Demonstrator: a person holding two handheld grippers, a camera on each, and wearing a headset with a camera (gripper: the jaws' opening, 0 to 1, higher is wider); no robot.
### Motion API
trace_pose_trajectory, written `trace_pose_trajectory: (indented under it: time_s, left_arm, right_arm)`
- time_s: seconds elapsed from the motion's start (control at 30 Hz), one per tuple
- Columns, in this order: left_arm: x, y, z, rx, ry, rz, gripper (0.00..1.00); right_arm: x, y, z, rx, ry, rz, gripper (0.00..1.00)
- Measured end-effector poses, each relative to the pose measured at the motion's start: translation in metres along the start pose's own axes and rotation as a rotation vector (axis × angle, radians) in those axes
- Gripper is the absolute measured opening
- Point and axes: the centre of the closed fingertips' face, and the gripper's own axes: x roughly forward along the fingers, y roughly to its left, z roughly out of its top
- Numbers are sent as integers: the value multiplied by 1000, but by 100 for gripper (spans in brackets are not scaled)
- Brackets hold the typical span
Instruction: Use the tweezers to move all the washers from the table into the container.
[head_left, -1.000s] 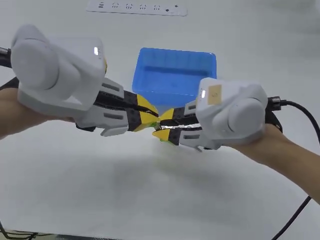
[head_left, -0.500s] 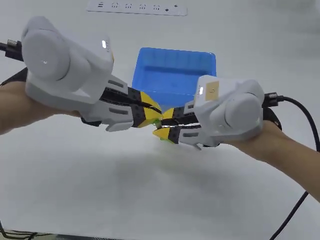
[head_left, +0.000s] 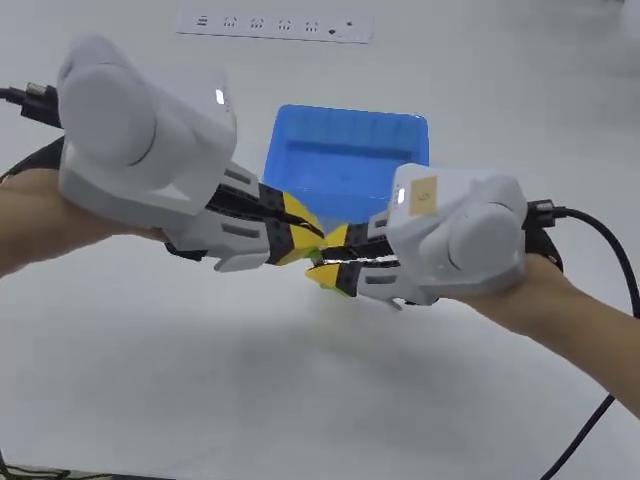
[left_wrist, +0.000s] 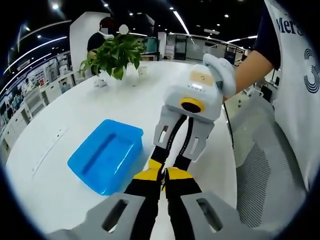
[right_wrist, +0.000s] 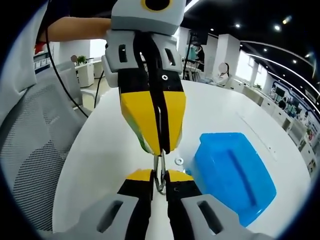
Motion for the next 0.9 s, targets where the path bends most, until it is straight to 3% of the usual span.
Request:
trace_pose_trajectory:
  time_s: [0.2, 0.4, 0.67, 0.9]
  left_arm:
    - [-13, -2, 12, -9, -20, 4, 7]
    - [-27, -3, 28, 25, -22, 9, 7]
    - [-46, 4, 48, 76, -29, 29, 7]
    - [-56, 19, 66, 145, -19, 41, 7]
  right_arm:
    - [-9, 0, 17, -20, -12, -8, 10]
    - [-19, -3, 36, -61, -21, -18, 10]
    - [-30, -15, 61, -113, -39, -43, 10]
    - [-37, -37, 78, -167, -43, -74, 10]
